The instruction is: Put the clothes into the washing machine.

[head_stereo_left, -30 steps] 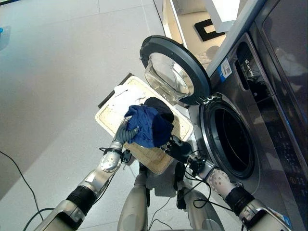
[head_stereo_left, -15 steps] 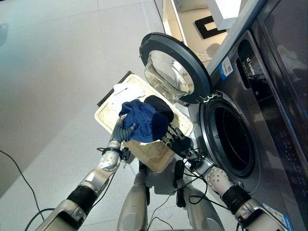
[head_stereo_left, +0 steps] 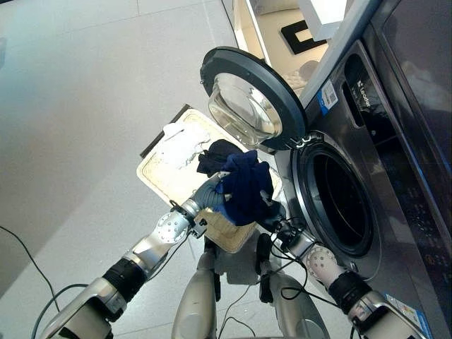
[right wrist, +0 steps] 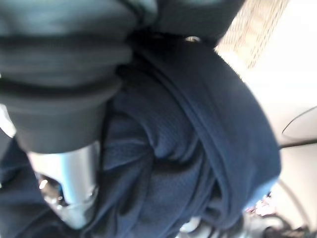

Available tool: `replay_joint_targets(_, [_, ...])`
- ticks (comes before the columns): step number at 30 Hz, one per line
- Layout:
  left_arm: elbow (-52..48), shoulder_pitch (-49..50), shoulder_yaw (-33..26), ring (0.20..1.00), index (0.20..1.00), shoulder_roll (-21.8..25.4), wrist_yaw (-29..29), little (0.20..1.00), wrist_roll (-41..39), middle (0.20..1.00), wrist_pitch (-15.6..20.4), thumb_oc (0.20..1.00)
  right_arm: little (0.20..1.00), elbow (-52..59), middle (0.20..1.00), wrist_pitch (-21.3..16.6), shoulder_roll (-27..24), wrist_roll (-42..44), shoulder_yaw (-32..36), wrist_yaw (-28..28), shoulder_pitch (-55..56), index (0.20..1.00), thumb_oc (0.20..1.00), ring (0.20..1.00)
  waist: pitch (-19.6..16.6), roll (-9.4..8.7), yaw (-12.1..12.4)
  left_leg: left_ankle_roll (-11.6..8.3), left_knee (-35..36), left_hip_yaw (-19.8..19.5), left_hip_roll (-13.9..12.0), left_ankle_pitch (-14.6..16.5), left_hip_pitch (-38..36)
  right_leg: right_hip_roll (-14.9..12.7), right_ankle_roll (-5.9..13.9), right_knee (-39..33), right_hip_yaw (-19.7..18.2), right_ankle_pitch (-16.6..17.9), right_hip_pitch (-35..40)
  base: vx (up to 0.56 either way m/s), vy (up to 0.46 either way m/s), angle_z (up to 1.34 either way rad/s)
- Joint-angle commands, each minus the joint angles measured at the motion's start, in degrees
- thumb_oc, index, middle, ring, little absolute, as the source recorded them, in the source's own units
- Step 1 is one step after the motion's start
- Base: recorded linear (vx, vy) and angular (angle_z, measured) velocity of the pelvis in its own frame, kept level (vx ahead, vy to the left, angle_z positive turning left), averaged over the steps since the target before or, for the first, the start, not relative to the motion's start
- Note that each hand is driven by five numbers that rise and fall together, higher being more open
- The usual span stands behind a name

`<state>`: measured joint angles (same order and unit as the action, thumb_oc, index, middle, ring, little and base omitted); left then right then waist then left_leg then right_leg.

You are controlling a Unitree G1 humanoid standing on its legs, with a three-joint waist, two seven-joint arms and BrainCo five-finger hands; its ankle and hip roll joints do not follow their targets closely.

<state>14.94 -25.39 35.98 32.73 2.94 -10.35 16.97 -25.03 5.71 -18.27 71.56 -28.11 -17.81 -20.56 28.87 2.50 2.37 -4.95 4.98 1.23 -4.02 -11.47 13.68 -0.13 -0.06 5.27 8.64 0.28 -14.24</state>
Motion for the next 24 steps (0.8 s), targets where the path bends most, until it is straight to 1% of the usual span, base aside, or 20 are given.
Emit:
replay_joint_targets(1, [-4.2,-3.3,1.6,0.2,0.2,-2.6,2.9,0.2,-0.2,0.2,2.6,0.2,1.0,5.1,1.0,2.0,2.9,-1.7,-3.1,-1.7,-3.6,1.0,1.0,1.0,0.9,-3.36,-1.5,3.3,0.0,0.2,7.2,5.3,-2.9,-1.5,5.55,-7.4,-0.9,7.5,1.3,0.0,-0.02,-0.04])
replay_joint_targets(4, [-3.5,-4.3,2.6,0.2,0.2,-2.2,2.8,0.2,1.9,0.2,1.0,0.2,1.0,4.7,1.0,2.9,2.8,-2.3,-3.7,-2.4,-4.0,1.0,1.0,1.0,0.9,-3.46,-1.6,3.31,0.0,-0.2,7.2,5.2,-2.7,-1.4,5.56,-7.5,-1.2,7.6,1.1,0.0,0.0,0.0])
replay_joint_targets(5, [-2.8,-4.9,3.3,0.2,0.2,-1.7,2.5,0.2,3.5,0.2,-0.8,0.2,1.0,4.5,1.0,3.2,2.6,-3.2,-4.1,-3.1,-4.2,1.0,1.0,1.0,0.9,-3.55,-1.6,3.28,0.0,-0.3,7.2,5.1,-2.5,-1.4,5.65,-7.6,-1.3,7.8,1.0,0.0,0.0,0.0])
replay_joint_targets(8, [-1.6,-5.4,3.9,0.2,0.2,-1.2,2.6,0.2,4.4,0.2,-1.7,0.2,1.0,4.3,1.0,3.1,2.2,-4.0,-4.4,-3.7,-4.5,1.0,1.0,1.0,0.9,-3.71,-1.7,3.21,0.0,-0.2,7.2,5.1,-2.5,-1.4,5.74,-7.7,-1.3,7.9,1.0,0.0,0.0,0.0])
replay_joint_targets(9, [-0.8,-6.0,4.3,0.2,0.2,-0.8,3.5,0.2,4.8,0.2,-3.1,0.2,1.0,4.1,1.0,2.7,1.8,-5.2,-4.8,-4.2,-4.7,1.0,1.0,1.0,0.9,-3.91,-1.8,3.17,0.0,-0.1,7.1,5.0,-2.4,-1.4,5.85,-7.8,-1.3,8.0,0.9,0.0,0.0,0.0])
replay_joint_targets(10, [-0.2,-6.4,4.6,0.2,0.2,-0.5,4.1,0.2,5.2,0.2,-3.5,0.2,1.0,4.1,1.0,2.6,1.5,-5.3,-5.0,-4.3,-5.0,1.0,1.0,1.0,0.9,-4.05,-1.9,3.14,0.0,0.0,7.1,5.0,-2.3,-1.4,5.91,-7.9,-1.3,8.1,0.7,0.0,0.0,0.0])
replay_joint_targets(11, [0.7,-7.2,5.3,0.2,0.2,-0.2,5.8,0.2,5.2,0.2,-5.0,0.2,1.0,4.1,1.0,2.4,1.1,-4.7,-5.5,-4.2,-5.6,1.0,1.0,1.0,0.9,-4.23,-2.0,3.03,0.0,0.3,7.0,4.9,-2.2,-1.4,5.98,-8.0,-1.3,8.3,0.7,0.0,-0.021,-0.06])
replay_joint_targets(13, [1.6,-7.8,6.1,0.2,0.2,0.2,8.5,0.2,5.2,0.2,-6.7,0.2,1.0,3.8,1.0,2.2,0.8,-3.8,-5.8,-4.5,-6.0,1.0,1.0,1.0,0.9,-4.27,-2.2,3.02,0.0,0.5,7.0,4.9,-2.2,-1.3,6.02,-8.2,-1.3,8.4,0.6,0.0,-0.015,-0.09])
replay_joint_targets(14, [1.6,-7.9,6.3,0.2,0.2,0.3,8.9,0.2,5.2,0.2,-6.9,0.2,1.0,3.8,1.0,2.1,0.8,-3.7,-5.8,-4.5,-6.1,1.0,1.0,1.0,0.9,-4.26,-2.2,3.01,0.0,0.6,6.9,4.9,-2.2,-1.3,6.02,-8.3,-1.3,8.5,0.6,0.0,-0.009,-0.08])
replay_joint_targets(15, [1.7,-8.2,6.6,0.2,0.2,0.6,10.5,0.2,5.0,0.2,-8.2,0.2,1.0,3.7,1.0,1.9,0.8,-3.2,-5.9,-4.7,-6.2,1.0,1.0,1.0,0.9,-4.23,-2.2,2.98,0.0,0.7,6.9,4.9,-2.1,-1.3,6.04,-8.3,-1.3,8.5,0.6,0.01,-0.011,-0.13])
replay_joint_targets(16, [2.2,-8.8,8.0,0.2,0.2,0.9,12.7,0.2,4.8,0.2,-9.5,0.2,0.715,3.6,0.715,1.2,0.8,-1.9,-6.4,-5.0,-6.6,0.715,0.715,0.715,0.9,-4.16,-2.4,2.92,0.0,0.8,6.9,4.9,-2.1,-1.3,6.11,-8.5,-1.3,8.6,0.6,0.01,-0.01,-0.13])
replay_joint_targets(17, [2.3,-8.9,8.3,0.2,0.2,0.9,13.0,0.2,4.8,0.2,-9.5,0.2,0.561,3.6,0.561,1.0,0.8,-1.6,-6.5,-5.1,-6.6,0.561,0.561,0.561,0.9,-4.12,-2.4,2.9,0.0,0.8,6.9,4.8,-2.0,-1.3,6.12,-8.5,-1.2,8.6,0.6,0.01,-0.007,-0.11])
replay_joint_targets(18, [2.3,-8.9,8.3,0.2,0.2,0.9,13.0,0.2,4.8,0.2,-9.5,0.2,0.561,3.6,0.561,1.0,0.8,-1.6,-6.5,-5.1,-6.6,0.561,0.561,0.561,0.9,-4.12,-2.4,2.9,0.0,0.8,6.9,4.8,-2.0,-1.3,6.12,-8.5,-1.2,8.6,0.6,0.0,0.0,-0.05])
replay_joint_targets(19, [2.7,-9.7,9.4,0.2,0.2,0.9,15.4,0.2,4.8,0.2,-11.5,0.2,0.2,3.5,0.2,0.0,1.1,-0.6,-6.9,-5.2,-7.0,0.2,0.2,0.2,0.9,-3.94,-2.7,2.84,0.0,1.1,6.8,4.7,-1.4,-1.4,6.2,-8.7,-1.1,8.9,0.0,0.0,0.0,0.0])
replay_joint_targets(23, [3.6,-10.1,11.2,0.2,0.2,0.6,17.7,0.2,6.2,0.2,-13.0,0.2,0.2,2.9,0.2,-1.3,1.7,0.6,-7.4,-4.7,-7.0,0.2,0.2,0.2,0.9,-3.81,-2.7,2.85,0.0,1.3,6.8,4.6,-0.8,-1.7,6.33,-8.4,-0.8,8.9,-0.8,0.0,-0.007,-0.02])
replay_joint_targets(24, [3.7,-10.5,11.7,0.219,0.219,0.6,18.6,0.219,6.5,0.219,-13.4,0.219,0.2,2.6,0.2,-1.4,1.8,1.1,-7.3,-4.6,-7.1,0.2,0.2,0.2,0.9,-3.81,-2.8,2.87,-0.1,1.3,6.9,4.6,-0.6,-1.7,6.33,-8.4,-0.7,8.9,-0.9,0.0,0.0,0.0])
